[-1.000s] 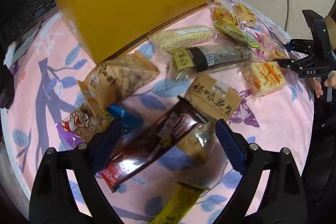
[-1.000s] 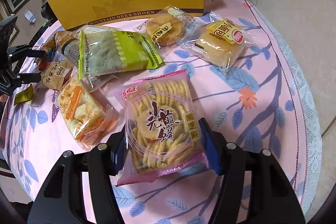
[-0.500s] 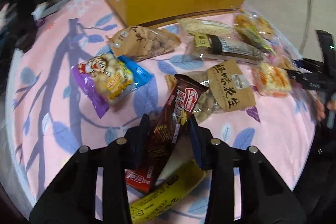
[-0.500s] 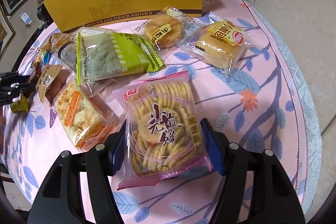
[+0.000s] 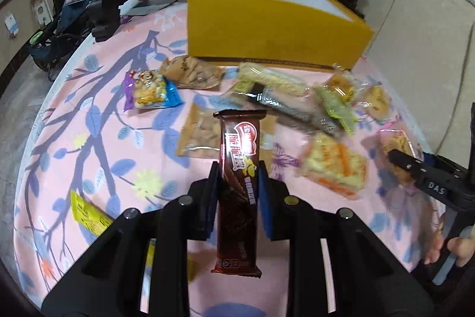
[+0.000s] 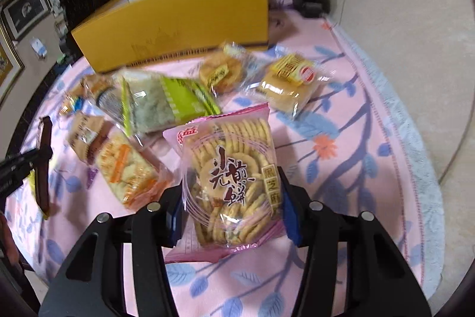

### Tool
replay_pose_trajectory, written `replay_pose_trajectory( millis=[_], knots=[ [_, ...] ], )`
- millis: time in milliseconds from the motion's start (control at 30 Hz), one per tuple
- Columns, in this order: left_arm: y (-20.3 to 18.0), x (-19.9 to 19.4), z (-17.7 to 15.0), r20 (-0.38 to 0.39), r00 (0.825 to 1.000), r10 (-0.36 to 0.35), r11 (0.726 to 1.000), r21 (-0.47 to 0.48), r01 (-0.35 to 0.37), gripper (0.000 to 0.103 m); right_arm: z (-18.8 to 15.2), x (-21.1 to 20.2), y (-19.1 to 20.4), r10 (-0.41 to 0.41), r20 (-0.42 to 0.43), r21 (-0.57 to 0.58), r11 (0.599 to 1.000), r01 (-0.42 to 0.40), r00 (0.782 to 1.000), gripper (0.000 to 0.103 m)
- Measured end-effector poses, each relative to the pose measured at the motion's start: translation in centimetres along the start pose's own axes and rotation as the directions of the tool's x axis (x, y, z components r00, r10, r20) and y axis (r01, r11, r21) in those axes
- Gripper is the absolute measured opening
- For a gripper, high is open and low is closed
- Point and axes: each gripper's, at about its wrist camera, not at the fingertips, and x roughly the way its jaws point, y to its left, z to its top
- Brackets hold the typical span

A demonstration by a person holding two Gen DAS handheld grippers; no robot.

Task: Organize snacks
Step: 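Grasp the brown chocolate bar with the left tool while the right tool grasps the pink cracker bag, then carry the chocolate bar and cracker bag into the yellow box and release them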

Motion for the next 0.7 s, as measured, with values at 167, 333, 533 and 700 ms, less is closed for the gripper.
replay_pose_trajectory(
  millis=[167,333,533,700],
  knots=[
    [-2.2,-1.0,0.1,0.010,1.000,-0.005,1.000,0.021,0.005,0.024,-0.1,-2.0,1.0,0.038,0.038,-0.014,0.999,-0.038,0.999,0.053],
    [-2.6,-1.4,0.4,0.017,1.000,0.011,1.000,-0.008,-0.011,0.024,0.5,-3.2,2.9,0.072,0.059,-0.058,0.996,-0.069,0.996,0.053],
    [-2.7,-2.2,1.1,0.039,0.999,0.002,1.000,-0.015,-0.002,0.024,1.8,-3.7,4.8,0.091,0.077,-0.091,0.992,-0.084,0.993,0.053],
    [-2.3,-2.6,1.9,0.058,0.998,-0.005,1.000,-0.023,0.007,0.024,2.5,-3.8,5.6,0.102,0.088,-0.097,0.991,-0.093,0.991,0.053]
  ],
)
